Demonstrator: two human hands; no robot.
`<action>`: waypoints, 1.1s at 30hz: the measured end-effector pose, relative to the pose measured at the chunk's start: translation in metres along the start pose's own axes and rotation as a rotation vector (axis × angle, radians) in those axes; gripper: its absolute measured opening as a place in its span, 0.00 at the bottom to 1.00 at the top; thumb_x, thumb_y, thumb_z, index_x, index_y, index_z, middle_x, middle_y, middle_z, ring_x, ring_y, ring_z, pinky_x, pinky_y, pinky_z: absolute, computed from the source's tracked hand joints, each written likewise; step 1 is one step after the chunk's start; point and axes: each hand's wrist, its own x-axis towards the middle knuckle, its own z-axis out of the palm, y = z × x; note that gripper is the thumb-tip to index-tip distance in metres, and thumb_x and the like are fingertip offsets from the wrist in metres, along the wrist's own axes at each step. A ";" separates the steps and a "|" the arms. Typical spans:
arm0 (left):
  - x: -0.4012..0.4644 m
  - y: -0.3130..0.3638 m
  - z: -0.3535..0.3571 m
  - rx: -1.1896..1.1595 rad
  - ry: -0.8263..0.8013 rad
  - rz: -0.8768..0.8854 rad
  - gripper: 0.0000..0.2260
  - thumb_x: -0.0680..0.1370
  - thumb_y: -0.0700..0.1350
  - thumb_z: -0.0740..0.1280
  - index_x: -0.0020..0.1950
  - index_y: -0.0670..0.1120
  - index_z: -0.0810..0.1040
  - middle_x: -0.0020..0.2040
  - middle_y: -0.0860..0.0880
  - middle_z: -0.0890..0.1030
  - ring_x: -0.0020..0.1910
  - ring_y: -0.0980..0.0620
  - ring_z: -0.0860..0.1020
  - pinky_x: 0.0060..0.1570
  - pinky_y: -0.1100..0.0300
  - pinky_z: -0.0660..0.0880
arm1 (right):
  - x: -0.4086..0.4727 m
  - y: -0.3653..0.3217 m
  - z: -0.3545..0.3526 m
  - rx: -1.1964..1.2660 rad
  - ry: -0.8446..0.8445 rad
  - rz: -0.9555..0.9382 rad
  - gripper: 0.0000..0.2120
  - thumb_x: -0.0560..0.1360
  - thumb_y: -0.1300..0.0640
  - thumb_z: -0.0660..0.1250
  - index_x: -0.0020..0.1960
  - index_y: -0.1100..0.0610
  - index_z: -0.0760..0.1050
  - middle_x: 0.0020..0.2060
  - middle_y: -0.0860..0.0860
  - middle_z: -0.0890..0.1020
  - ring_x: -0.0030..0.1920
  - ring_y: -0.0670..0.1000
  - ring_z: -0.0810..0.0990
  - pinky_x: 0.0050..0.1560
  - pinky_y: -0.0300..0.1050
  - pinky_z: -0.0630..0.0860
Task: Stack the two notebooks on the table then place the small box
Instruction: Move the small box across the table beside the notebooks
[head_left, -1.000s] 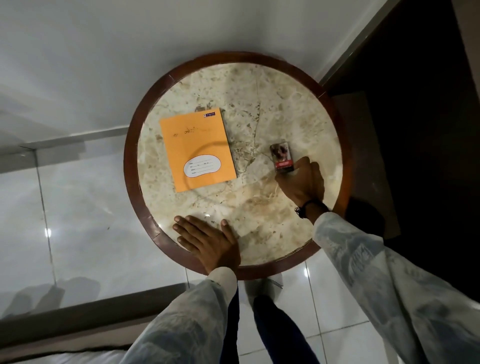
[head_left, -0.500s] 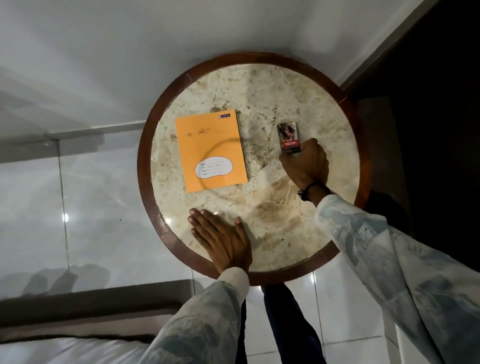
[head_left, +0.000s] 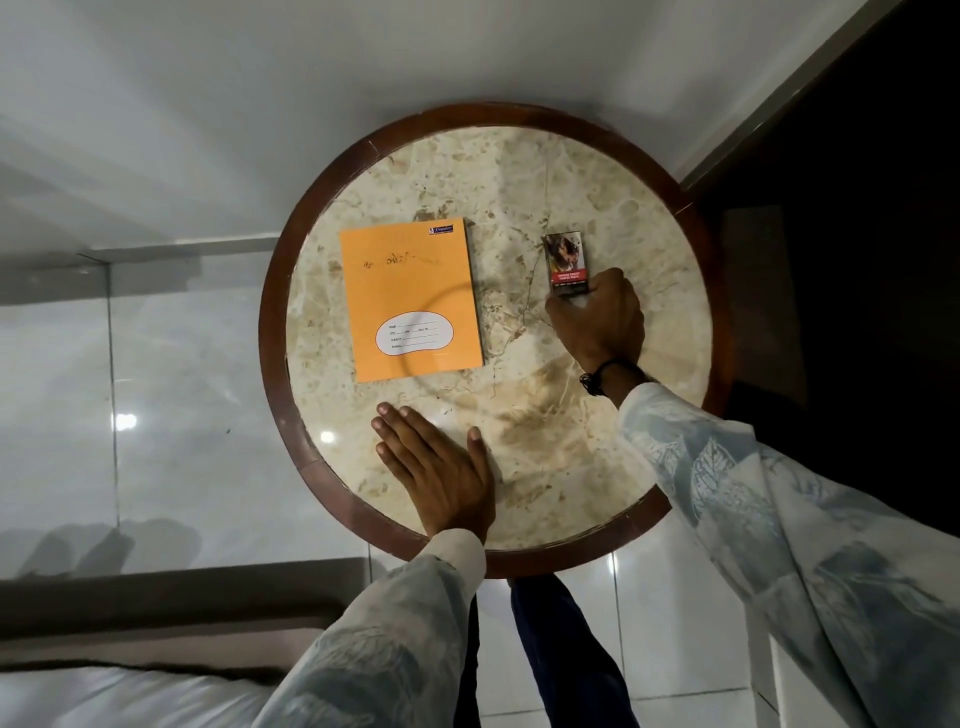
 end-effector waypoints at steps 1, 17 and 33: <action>0.000 0.000 0.000 0.002 0.000 -0.001 0.39 0.85 0.58 0.56 0.83 0.31 0.49 0.85 0.31 0.48 0.85 0.32 0.47 0.84 0.37 0.50 | 0.000 0.000 0.000 0.000 -0.001 -0.001 0.24 0.67 0.44 0.72 0.55 0.59 0.74 0.52 0.55 0.81 0.52 0.59 0.80 0.43 0.44 0.68; 0.000 -0.002 0.002 0.020 -0.016 -0.006 0.39 0.85 0.61 0.51 0.84 0.33 0.46 0.85 0.32 0.46 0.86 0.34 0.45 0.85 0.38 0.50 | -0.008 0.004 -0.004 -0.033 -0.062 -0.039 0.24 0.68 0.52 0.73 0.60 0.61 0.71 0.57 0.59 0.78 0.55 0.62 0.79 0.44 0.46 0.70; 0.000 -0.002 0.003 0.025 0.000 -0.004 0.39 0.85 0.60 0.52 0.84 0.32 0.47 0.85 0.32 0.47 0.86 0.33 0.46 0.84 0.37 0.51 | 0.018 -0.020 -0.007 0.280 -0.111 0.390 0.40 0.69 0.45 0.77 0.71 0.61 0.62 0.67 0.62 0.74 0.66 0.65 0.75 0.64 0.56 0.75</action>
